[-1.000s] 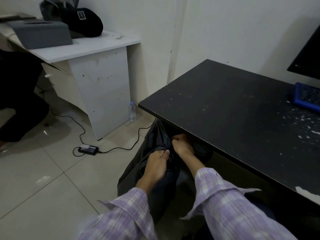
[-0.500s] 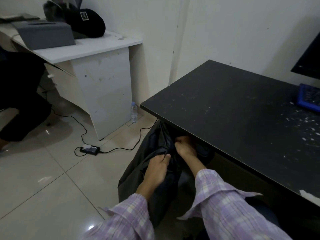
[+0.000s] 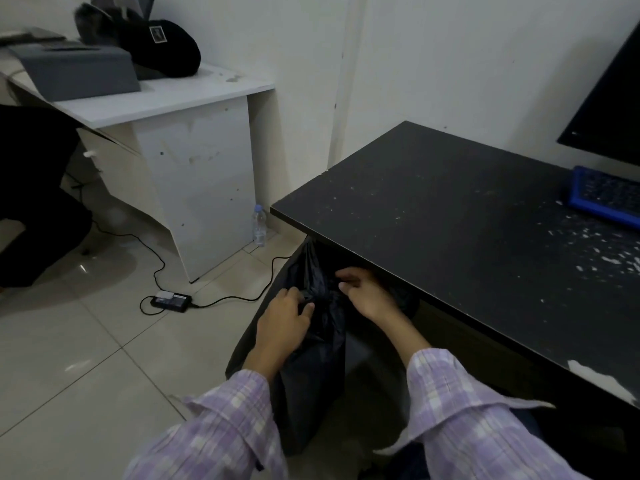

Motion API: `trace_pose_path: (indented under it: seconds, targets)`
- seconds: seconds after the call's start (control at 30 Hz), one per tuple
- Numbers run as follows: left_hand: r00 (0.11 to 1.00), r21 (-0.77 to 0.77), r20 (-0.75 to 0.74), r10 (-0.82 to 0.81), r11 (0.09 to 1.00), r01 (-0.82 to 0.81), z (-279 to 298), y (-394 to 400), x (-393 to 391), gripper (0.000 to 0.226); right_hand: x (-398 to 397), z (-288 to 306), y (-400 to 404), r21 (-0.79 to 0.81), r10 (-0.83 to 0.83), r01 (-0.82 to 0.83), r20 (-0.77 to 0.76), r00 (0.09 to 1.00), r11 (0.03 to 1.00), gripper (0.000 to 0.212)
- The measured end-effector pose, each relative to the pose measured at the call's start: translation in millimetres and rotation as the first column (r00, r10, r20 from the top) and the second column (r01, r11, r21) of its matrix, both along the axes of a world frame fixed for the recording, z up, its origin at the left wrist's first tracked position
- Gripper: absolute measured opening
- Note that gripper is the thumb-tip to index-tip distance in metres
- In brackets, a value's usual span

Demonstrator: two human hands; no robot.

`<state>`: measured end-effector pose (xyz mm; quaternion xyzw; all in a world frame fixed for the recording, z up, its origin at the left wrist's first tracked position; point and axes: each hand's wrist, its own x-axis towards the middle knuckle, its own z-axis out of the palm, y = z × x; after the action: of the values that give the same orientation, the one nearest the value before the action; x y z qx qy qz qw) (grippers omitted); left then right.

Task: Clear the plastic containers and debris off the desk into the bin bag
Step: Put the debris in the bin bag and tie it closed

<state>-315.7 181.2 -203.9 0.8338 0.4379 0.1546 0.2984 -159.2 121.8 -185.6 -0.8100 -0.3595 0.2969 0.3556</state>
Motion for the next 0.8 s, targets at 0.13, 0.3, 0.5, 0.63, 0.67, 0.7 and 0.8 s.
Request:
trace_pose_path:
  seconds: [0.13,0.3,0.5,0.63,0.67,0.7,0.8]
  targets:
    - [0.999,0.103,0.041,-0.001,0.995,-0.003,10,-5,-5,0.019,-11,18,-20,0.014,0.019,-0.020,0.070,0.997,1.000,0.030]
    - [0.994,0.193,0.085,-0.068,0.980,0.051,32,-9,-9,0.018,-32,41,-44,0.076,0.022,-0.041,0.235,0.972,0.996,0.027]
    - [0.972,0.319,0.144,-0.187,0.938,0.134,63,-26,-10,0.017,-55,64,-84,0.131,0.037,-0.078,0.293,0.955,0.988,0.027]
    - [0.941,0.370,0.183,-0.286,0.906,0.203,85,-41,-1,0.016,-57,87,-110,0.200,-0.030,-0.047,0.364,0.931,0.979,0.027]
    - [0.932,0.379,0.190,-0.308,0.899,0.220,91,-46,4,0.015,-56,92,-117,0.211,-0.049,-0.035,0.383,0.922,0.977,0.026]
    - [0.922,0.386,0.199,-0.332,0.891,0.238,98,-53,11,0.015,-52,98,-127,0.219,-0.071,-0.020,0.401,0.913,0.976,0.026]
    - [0.895,0.413,0.218,-0.389,0.868,0.276,117,-74,30,0.016,-37,111,-152,0.224,-0.121,0.022,0.436,0.892,0.974,0.024]
